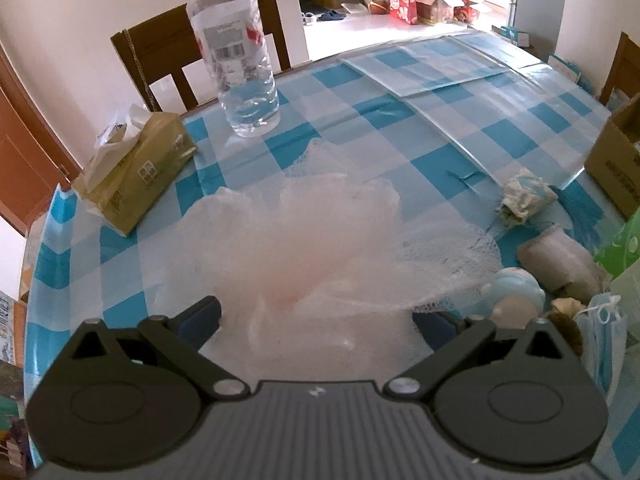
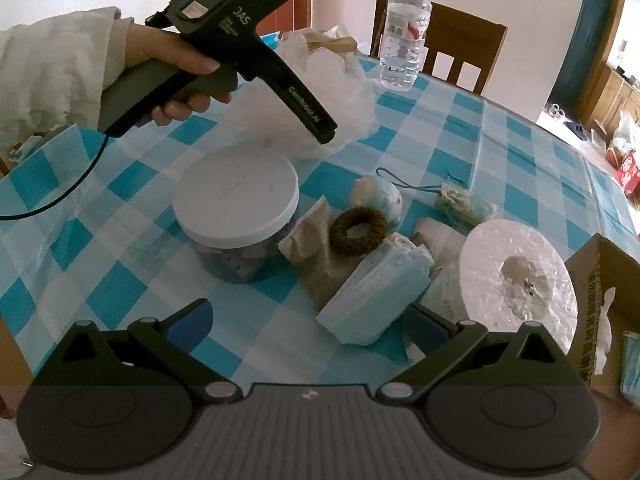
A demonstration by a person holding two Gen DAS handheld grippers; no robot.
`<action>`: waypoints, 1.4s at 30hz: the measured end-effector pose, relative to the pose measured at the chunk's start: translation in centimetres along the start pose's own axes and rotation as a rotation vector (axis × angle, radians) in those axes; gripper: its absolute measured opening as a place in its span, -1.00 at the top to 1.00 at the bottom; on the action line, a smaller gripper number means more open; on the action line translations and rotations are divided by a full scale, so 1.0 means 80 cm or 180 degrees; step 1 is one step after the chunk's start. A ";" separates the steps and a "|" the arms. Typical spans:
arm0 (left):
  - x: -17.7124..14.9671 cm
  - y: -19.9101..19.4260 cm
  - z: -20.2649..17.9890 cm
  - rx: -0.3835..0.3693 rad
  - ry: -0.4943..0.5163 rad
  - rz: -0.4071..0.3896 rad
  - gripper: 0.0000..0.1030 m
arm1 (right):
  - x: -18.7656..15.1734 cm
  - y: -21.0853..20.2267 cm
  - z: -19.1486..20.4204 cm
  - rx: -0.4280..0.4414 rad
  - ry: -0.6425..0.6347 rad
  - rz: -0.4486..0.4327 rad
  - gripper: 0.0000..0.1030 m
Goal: Organize soft objects
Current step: 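Grasp the white mesh bath puff with the left tool, then grasp the brown hair tie with the right tool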
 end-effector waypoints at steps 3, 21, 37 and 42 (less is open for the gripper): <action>-0.001 -0.001 0.001 -0.0075 -0.0018 -0.0015 -0.64 | 0.001 0.001 0.000 -0.0005 -0.0008 -0.0001 -1.00; -0.006 -0.033 0.020 -0.0286 -0.0280 -0.0203 0.22 | 0.007 0.011 0.001 -0.0058 -0.0079 -0.0002 -0.97; -0.005 -0.057 0.020 -0.0319 -0.0259 -0.0269 0.24 | 0.000 0.046 0.002 -0.0283 -0.0532 0.0152 -0.61; -0.007 -0.057 0.020 -0.0349 -0.0283 -0.0269 0.24 | 0.009 0.053 0.002 -0.0319 -0.0663 0.0125 -0.59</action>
Point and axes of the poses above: each gripper's, at about its wrist camera, not at the fingertips, and y roughly the way its jaws point, z to its left, x to its top, the point moved 7 cm from there along y, roughly the way its jaws point, and after that the axes turned 1 degree about z, right-handed, at the moved point
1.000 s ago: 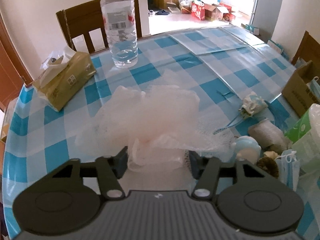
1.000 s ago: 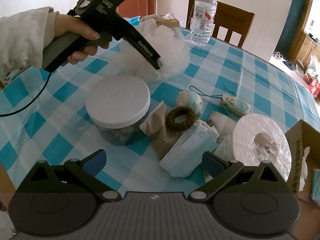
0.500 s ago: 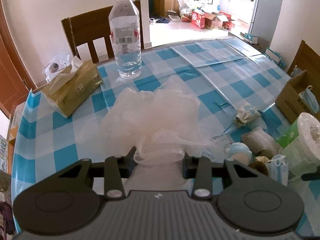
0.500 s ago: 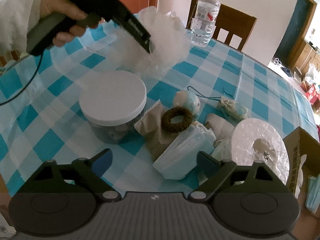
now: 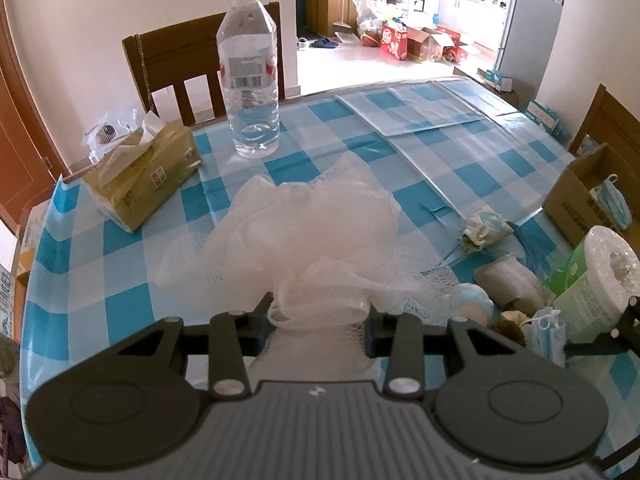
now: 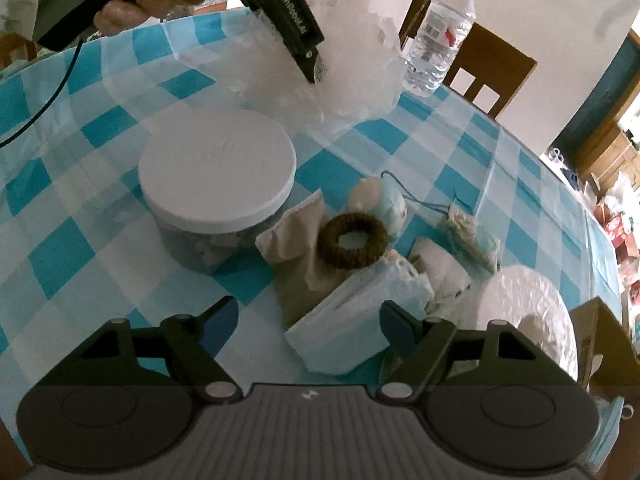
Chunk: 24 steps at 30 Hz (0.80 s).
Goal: Organize soft objects
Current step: 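Grasp the brown hair tie with the right tool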
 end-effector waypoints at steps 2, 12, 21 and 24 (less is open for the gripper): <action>0.000 0.000 0.000 -0.0008 0.0000 -0.0008 0.24 | 0.007 0.000 -0.003 -0.0030 -0.0034 -0.0039 -0.58; 0.000 0.002 0.003 -0.0037 -0.0052 -0.0014 0.24 | 0.045 0.012 -0.037 -0.0365 -0.0107 -0.0119 -0.41; -0.002 0.007 0.006 -0.0063 -0.0090 0.0007 0.24 | 0.048 0.041 -0.035 -0.0223 -0.0035 -0.0003 -0.12; -0.002 0.007 0.006 -0.0067 -0.0091 0.0009 0.24 | 0.046 0.045 -0.034 -0.0162 -0.0002 0.0007 -0.08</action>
Point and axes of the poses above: each gripper's, at about its wrist camera, not at the fingertips, and y roughly the way its jaws point, z to its left, x to its top, the point moved 7 cm from there along y, roughly the way its jaws point, and after that the axes turned 1 degree about z, right-handed, at the moved point
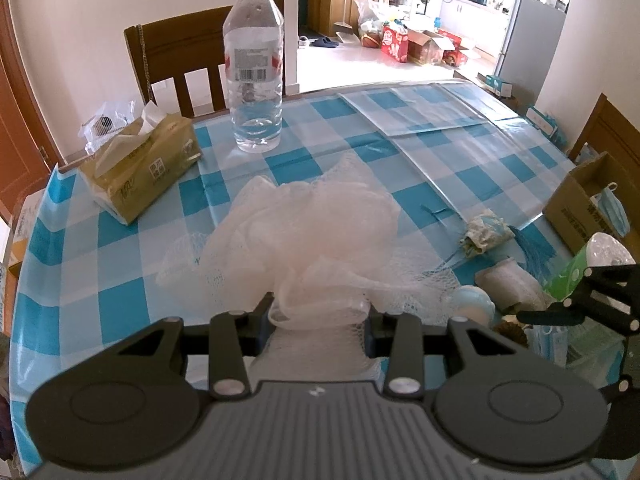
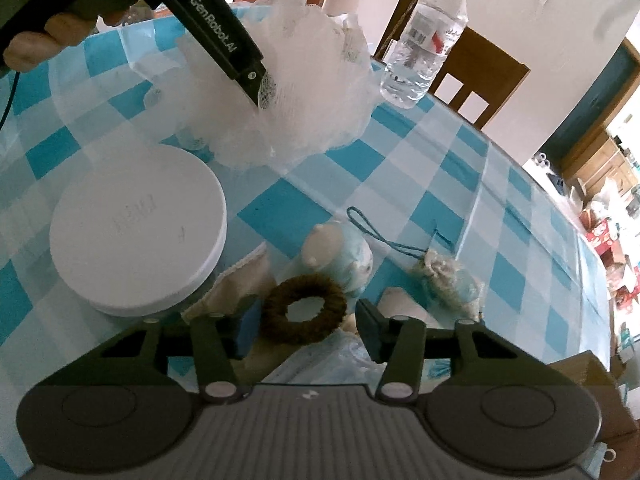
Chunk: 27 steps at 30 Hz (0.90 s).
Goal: Organize soft objects
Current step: 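Grasp the brown hair tie with the right tool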
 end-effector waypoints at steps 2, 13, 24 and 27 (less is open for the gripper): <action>0.000 0.000 0.000 -0.0005 0.0003 0.0006 0.24 | -0.001 0.002 0.001 0.0033 -0.0003 0.0018 -0.08; 0.001 0.000 -0.001 -0.0025 0.0018 0.0010 0.24 | -0.002 0.005 0.000 0.0148 0.0085 0.0042 0.22; 0.004 -0.015 0.001 -0.0002 0.0008 -0.0019 0.26 | 0.006 -0.019 -0.007 0.0115 0.0156 -0.0090 0.29; 0.004 -0.023 0.001 -0.0002 0.0002 -0.0025 0.26 | 0.007 -0.027 -0.007 0.0113 0.0159 -0.0121 0.30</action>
Point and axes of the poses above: each gripper's, at about its wrist camera, not at the fingertips, and y roughly the way its jaws point, z to its left, x to its top, the point moved 7 cm from there along y, roughly the way its jaws point, and after that the axes turned 1 degree about z, right-handed, at the moved point
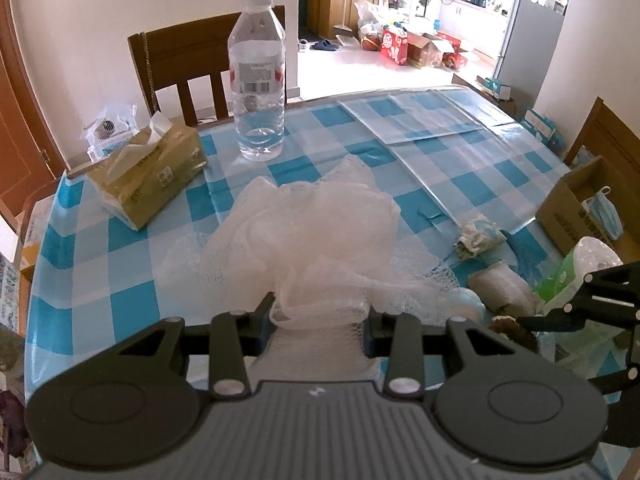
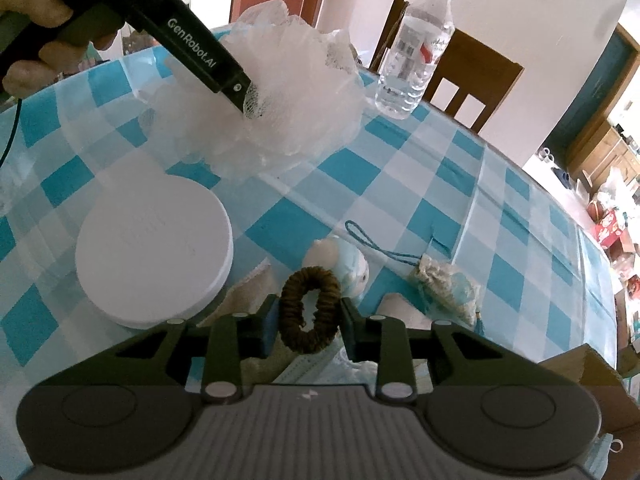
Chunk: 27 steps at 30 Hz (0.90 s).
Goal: Organize soft objects
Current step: 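Grasp the brown hair tie with the right tool, then carry the bath puff into the box with the left tool while the right tool drops the hair tie in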
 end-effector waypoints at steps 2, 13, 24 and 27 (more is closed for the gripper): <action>-0.001 -0.005 0.000 0.0007 0.0009 -0.0006 0.27 | 0.001 -0.006 0.001 0.0009 0.0008 -0.0015 0.29; -0.022 -0.046 -0.009 0.0032 0.0020 0.0030 0.28 | -0.009 -0.043 0.015 0.0151 0.0032 -0.0066 0.30; -0.055 -0.112 -0.038 0.0120 0.0034 0.0033 0.29 | -0.039 -0.095 0.029 0.0289 0.0012 -0.0144 0.29; -0.065 -0.131 -0.055 0.0131 0.0045 0.0025 0.30 | -0.054 -0.108 0.030 0.0329 0.0020 -0.0145 0.29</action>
Point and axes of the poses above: each gripper's, at about its wrist camera, not at the fingertips, and y roughly the way its jaws point, z to its left, x to its top, the point moved 7 cm from there along y, roughly the way its jaws point, and after that the axes turned 1 degree about z, right-handed, at the moved point
